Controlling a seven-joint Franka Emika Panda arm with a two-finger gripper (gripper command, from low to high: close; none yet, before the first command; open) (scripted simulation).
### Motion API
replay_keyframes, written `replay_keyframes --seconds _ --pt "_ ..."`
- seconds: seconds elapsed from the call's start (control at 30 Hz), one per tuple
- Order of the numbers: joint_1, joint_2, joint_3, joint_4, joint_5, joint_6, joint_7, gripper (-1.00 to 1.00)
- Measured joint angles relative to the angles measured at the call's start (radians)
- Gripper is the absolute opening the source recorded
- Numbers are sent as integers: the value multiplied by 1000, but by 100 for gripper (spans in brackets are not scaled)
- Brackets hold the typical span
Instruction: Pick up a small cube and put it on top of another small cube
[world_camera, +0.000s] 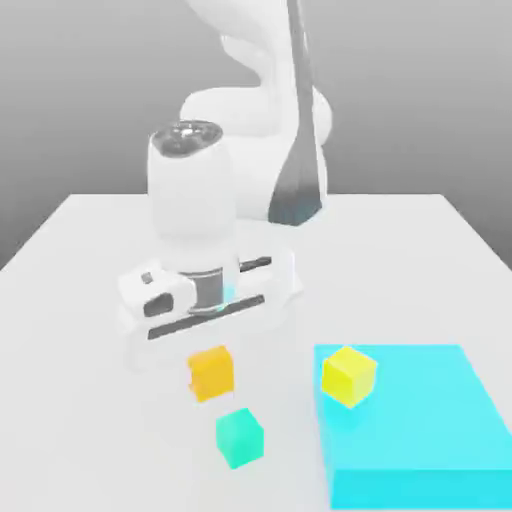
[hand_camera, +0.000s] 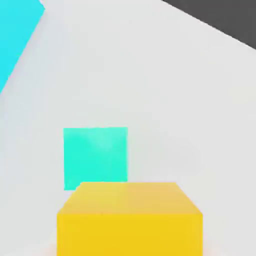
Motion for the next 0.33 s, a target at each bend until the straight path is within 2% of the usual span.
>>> replay_keyframes --seconds 0.07,0.2,0.23,0.33 --pt "20 35 2 5 2 32 -47 -100" --pt "9 168 24 15 65 155 -107 -100" --pt "2 196 33 16 79 182 -118 100" --pt "2 196 33 16 79 181 -118 100"
